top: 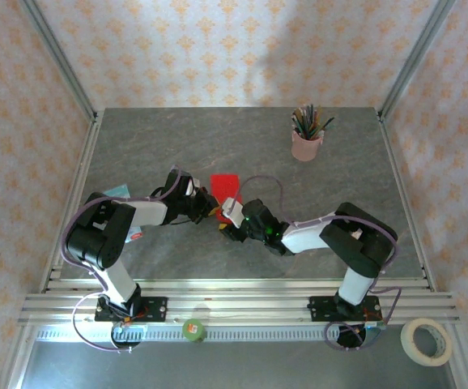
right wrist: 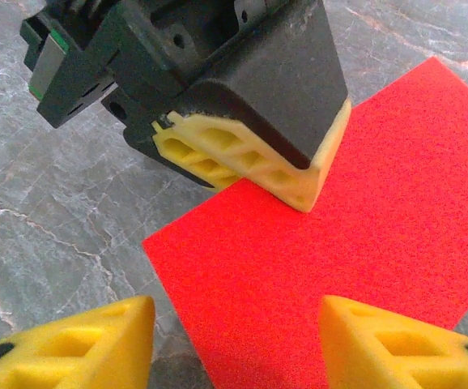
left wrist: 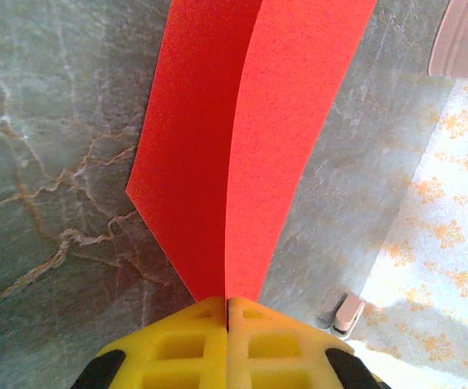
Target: Fold a paper plane with a square sheet of paper (pick it up from the middle)
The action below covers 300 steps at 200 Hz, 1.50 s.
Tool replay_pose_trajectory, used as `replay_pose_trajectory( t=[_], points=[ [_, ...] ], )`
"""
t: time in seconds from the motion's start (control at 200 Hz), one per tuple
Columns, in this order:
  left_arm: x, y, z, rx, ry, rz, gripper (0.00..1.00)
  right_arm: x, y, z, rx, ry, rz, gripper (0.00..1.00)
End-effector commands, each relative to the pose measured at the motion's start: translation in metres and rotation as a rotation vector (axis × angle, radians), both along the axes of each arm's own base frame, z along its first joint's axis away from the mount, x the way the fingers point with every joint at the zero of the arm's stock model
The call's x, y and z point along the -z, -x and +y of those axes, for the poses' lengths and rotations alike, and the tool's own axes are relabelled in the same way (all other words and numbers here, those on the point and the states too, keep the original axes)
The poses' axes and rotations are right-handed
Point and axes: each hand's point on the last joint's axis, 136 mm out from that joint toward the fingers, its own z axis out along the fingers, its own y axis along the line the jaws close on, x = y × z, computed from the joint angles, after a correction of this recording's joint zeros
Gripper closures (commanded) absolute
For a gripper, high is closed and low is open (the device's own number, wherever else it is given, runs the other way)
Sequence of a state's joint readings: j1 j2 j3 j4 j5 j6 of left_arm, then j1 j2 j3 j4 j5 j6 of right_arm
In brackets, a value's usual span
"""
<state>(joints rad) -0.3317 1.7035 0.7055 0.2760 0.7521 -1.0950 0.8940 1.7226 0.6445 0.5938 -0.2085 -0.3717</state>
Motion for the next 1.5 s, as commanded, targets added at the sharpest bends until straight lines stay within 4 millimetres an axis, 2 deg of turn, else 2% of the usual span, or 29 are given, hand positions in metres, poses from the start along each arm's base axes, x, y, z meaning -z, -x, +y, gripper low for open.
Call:
replay_pose_trajectory(
  t=[0.0,0.19,0.32,0.591,0.711,0.791,0.876,1.016,1.096,1.256,1.426,1.496],
  points=[
    [-0.012,-0.004,-0.003,0.008,0.009,-0.022,1.00,-0.017,-0.011,0.009,0.016,-0.035,-0.062,0.50],
    [-0.011,-0.003,-0.002,0.009,0.008,-0.018,1.00,-0.022,-0.014,0.008,0.032,-0.047,-0.072,0.61],
    [-0.010,-0.002,-0.002,0.011,0.008,-0.017,1.00,-0.027,-0.016,0.009,0.042,-0.062,-0.084,0.62],
    [-0.011,-0.001,-0.003,0.013,0.008,-0.018,0.99,-0.024,-0.014,0.015,0.022,-0.075,-0.060,0.65],
    [-0.012,-0.001,-0.003,0.011,0.008,-0.020,0.98,-0.019,-0.010,0.016,0.004,-0.064,-0.040,0.75],
    [-0.013,-0.001,0.002,0.003,-0.014,-0.019,0.89,-0.017,-0.007,0.016,-0.011,-0.059,-0.024,0.84],
    [-0.013,-0.003,0.019,-0.029,-0.071,-0.024,0.78,-0.018,-0.002,0.016,-0.020,-0.065,-0.002,0.90],
    [-0.021,-0.010,0.060,-0.094,-0.203,-0.052,0.62,-0.023,0.007,0.014,-0.022,-0.094,0.056,0.93],
    [-0.034,-0.017,0.065,-0.074,-0.253,-0.103,0.58,-0.025,0.013,0.015,-0.022,-0.122,0.111,0.94],
    [-0.050,-0.030,0.048,-0.006,-0.262,-0.177,0.57,-0.026,0.024,0.016,-0.001,-0.194,0.223,0.95],
    [-0.038,-0.038,0.015,0.104,-0.335,-0.188,0.61,-0.028,0.030,0.018,0.015,-0.253,0.299,0.96],
    [-0.028,-0.043,0.009,0.131,-0.379,-0.172,0.64,-0.026,0.032,0.018,0.013,-0.263,0.321,0.96]
  ],
)
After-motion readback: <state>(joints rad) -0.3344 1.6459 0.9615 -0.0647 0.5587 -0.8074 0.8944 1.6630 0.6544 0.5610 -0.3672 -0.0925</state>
